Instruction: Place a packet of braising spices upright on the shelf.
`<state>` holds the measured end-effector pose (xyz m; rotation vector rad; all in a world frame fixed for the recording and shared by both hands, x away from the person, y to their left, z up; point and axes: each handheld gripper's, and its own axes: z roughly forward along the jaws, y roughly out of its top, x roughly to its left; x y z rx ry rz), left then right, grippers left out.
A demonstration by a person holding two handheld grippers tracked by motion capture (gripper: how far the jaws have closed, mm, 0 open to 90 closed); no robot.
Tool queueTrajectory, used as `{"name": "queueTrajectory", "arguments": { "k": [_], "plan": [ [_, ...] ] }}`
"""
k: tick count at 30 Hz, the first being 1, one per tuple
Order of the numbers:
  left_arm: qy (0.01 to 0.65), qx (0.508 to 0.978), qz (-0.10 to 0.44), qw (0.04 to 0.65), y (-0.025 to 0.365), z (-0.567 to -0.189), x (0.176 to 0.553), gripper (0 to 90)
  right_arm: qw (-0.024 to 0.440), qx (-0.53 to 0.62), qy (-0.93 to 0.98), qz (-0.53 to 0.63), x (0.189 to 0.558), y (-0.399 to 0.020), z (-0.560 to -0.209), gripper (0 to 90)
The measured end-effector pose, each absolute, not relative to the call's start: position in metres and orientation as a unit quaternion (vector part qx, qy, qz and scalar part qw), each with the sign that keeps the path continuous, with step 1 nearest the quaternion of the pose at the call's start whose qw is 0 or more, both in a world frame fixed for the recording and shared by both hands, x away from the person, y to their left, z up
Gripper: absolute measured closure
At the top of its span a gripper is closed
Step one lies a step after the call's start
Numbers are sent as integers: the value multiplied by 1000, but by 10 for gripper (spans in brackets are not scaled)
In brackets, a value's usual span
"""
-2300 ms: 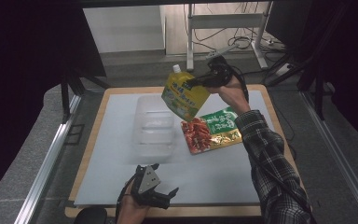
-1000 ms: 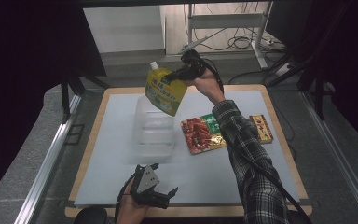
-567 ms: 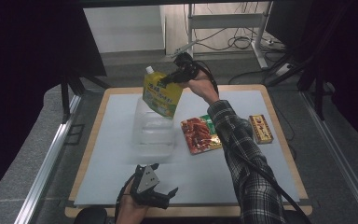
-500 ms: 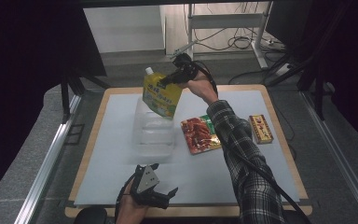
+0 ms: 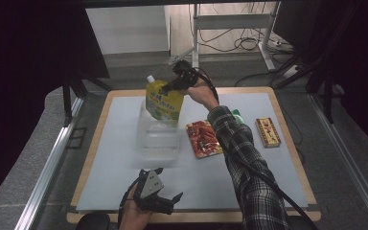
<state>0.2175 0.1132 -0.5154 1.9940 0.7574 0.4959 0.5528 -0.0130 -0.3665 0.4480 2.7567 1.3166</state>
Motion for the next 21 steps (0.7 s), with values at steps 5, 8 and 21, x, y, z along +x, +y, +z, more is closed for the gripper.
{"name": "queueTrajectory", "arguments": {
  "k": [5,8,21],
  "plan": [
    [306,811,200,457,112,-516,217,0,33,150,893,422,552,-9,-369,878],
    [306,811,200,457,112,-516,217,0,36,153,894,419,552,-7,-369,878],
    [303,814,197,455,110,-517,217,0,46,175,892,414,550,1,-371,879]
  ]
}}
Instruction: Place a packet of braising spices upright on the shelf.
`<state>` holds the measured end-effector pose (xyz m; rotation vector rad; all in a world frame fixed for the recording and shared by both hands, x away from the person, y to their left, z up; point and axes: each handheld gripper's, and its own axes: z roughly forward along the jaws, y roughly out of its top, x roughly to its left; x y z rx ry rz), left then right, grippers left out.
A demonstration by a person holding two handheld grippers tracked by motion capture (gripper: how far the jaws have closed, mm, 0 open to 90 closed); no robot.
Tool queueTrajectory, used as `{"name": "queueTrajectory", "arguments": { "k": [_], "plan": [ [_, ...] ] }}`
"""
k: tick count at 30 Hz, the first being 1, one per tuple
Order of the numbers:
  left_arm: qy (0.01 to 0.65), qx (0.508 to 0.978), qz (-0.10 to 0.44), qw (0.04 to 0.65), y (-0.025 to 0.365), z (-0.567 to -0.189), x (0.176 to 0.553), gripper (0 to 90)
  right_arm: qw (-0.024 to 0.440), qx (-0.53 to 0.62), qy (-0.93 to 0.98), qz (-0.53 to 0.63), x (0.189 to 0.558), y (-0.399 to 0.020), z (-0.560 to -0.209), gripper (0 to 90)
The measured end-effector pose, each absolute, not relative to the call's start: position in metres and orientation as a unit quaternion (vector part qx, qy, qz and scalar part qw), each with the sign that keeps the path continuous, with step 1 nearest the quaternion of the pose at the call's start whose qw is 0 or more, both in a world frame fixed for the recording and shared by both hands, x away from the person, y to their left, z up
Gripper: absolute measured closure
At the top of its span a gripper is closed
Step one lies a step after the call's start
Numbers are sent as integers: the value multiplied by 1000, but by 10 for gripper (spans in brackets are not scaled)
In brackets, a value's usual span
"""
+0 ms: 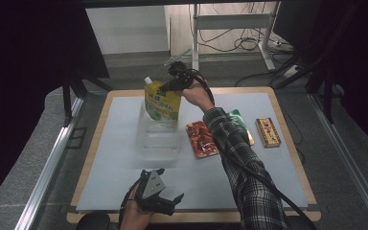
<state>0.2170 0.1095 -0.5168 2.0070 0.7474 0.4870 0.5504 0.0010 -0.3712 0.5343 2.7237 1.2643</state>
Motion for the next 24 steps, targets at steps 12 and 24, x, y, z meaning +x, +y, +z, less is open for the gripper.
{"name": "queueTrajectory", "arguments": {
  "k": [12,24],
  "plan": [
    [302,814,199,454,111,-516,217,0,60,198,878,431,549,-4,-370,622],
    [301,817,200,450,109,-517,217,0,81,205,874,432,538,-16,-364,347]
  ]
}}
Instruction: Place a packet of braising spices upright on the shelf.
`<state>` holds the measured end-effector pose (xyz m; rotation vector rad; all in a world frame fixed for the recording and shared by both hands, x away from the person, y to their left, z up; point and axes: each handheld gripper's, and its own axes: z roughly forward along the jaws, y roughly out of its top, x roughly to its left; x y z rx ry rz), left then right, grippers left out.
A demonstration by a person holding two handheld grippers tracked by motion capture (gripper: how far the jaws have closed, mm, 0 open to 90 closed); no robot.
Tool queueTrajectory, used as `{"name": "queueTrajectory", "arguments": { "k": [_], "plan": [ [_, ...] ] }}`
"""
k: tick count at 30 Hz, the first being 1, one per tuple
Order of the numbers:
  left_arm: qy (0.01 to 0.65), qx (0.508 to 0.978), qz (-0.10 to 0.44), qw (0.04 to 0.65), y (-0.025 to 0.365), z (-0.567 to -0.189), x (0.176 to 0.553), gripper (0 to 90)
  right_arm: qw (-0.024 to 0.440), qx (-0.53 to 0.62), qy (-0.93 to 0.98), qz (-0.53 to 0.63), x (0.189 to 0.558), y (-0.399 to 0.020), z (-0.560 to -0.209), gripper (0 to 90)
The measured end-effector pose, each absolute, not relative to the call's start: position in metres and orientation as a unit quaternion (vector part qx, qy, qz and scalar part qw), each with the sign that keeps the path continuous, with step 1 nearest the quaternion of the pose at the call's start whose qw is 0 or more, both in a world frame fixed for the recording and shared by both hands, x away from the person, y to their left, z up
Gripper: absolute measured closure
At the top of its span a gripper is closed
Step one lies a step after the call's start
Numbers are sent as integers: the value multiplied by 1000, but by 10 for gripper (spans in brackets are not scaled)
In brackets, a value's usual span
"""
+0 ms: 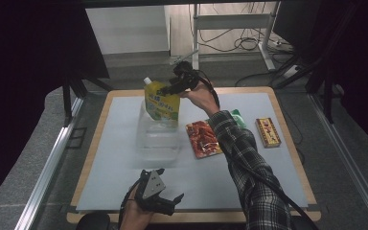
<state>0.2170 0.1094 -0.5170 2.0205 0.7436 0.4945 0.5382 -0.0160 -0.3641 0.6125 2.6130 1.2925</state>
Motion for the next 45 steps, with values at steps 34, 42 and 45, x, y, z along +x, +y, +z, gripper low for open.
{"name": "queueTrajectory", "arguments": {
  "k": [34,42,45],
  "plan": [
    [292,819,205,449,107,-519,217,0,99,196,865,452,498,-66,-371,0],
    [287,819,206,452,106,-519,216,0,97,194,871,441,489,-81,-378,0],
    [287,819,206,452,106,-519,216,0,96,199,869,442,485,-88,-381,0]
  ]
}}
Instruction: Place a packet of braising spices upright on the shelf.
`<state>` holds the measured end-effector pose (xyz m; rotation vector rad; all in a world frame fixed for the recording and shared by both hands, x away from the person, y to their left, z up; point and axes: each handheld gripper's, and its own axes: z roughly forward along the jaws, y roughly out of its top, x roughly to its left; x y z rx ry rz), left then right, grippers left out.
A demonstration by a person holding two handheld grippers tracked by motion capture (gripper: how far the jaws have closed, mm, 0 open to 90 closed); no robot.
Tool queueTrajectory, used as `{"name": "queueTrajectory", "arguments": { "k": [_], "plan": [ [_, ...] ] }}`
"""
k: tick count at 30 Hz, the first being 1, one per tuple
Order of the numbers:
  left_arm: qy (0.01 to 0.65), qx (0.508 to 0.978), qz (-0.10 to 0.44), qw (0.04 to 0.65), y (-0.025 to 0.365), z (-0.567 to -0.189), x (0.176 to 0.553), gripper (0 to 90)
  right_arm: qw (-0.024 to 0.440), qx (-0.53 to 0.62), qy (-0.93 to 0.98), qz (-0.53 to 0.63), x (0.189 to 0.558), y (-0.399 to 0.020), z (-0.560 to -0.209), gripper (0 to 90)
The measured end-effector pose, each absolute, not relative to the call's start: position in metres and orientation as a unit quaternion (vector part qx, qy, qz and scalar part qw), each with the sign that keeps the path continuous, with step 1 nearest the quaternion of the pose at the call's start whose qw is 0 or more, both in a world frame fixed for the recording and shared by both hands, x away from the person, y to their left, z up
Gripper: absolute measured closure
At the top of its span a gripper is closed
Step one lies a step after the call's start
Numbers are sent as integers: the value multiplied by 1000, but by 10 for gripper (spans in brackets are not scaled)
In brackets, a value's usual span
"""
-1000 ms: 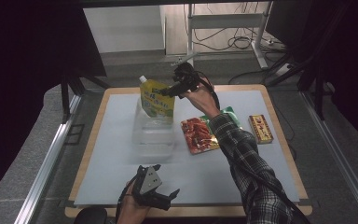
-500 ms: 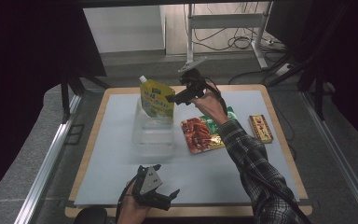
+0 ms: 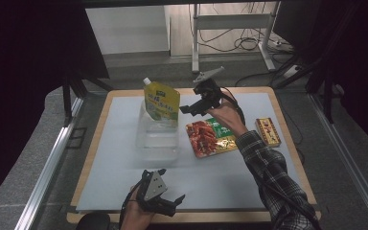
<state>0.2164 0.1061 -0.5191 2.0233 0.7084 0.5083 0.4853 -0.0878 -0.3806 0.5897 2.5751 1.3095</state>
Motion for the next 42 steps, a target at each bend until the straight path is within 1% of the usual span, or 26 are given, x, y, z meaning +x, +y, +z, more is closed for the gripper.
{"name": "queueTrajectory", "arguments": {
  "k": [5,13,22,27,30,42],
  "plan": [
    [283,820,215,448,106,-518,216,0,94,203,865,448,479,-100,-387,0],
    [281,819,219,451,105,-518,215,0,114,209,860,452,467,-121,-396,0],
    [279,818,221,451,104,-519,215,0,120,228,850,459,455,-142,-403,0],
    [273,824,223,444,105,-518,215,0,117,230,850,459,448,-150,-410,0],
    [273,823,225,445,104,-519,215,0,129,231,852,452,443,-154,-416,0],
    [268,826,224,443,102,-520,215,0,144,242,854,437,430,-170,-434,0]
  ]
}}
